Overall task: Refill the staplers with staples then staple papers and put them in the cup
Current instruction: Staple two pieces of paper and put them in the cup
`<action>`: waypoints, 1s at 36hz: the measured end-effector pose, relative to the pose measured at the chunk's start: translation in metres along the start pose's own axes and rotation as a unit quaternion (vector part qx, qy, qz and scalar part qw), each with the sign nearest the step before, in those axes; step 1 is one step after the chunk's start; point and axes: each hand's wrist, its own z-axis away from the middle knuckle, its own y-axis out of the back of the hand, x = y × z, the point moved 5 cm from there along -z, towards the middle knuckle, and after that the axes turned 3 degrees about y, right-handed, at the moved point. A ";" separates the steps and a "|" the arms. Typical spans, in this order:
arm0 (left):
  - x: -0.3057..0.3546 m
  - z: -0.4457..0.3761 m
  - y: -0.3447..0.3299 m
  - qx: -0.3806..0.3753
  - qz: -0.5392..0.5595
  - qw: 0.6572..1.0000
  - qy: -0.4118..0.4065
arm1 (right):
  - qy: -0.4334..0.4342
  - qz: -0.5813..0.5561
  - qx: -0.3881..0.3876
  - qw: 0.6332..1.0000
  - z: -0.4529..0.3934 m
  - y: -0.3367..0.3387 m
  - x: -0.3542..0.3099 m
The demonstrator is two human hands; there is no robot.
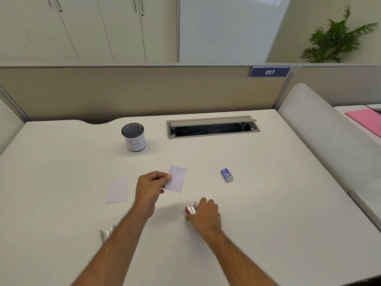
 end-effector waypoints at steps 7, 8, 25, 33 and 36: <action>-0.004 0.002 -0.004 -0.002 -0.002 1.000 -0.002 | 0.021 0.068 0.027 0.997 0.004 -0.009 -0.004; -0.004 0.002 -0.004 -0.003 -0.003 1.000 -0.002 | 0.026 0.065 0.031 0.997 0.003 -0.008 -0.004; -0.006 0.003 -0.013 -0.017 -0.014 1.000 -0.022 | 0.037 -0.390 0.051 0.919 -0.006 0.040 0.006; 0.000 0.008 -0.015 -0.022 -0.029 0.998 -0.053 | 0.072 -0.560 -0.054 0.823 0.006 0.060 -0.002; 0.004 0.012 -0.018 -0.031 -0.030 0.997 -0.062 | 0.086 -0.556 -0.073 0.824 0.009 0.064 -0.006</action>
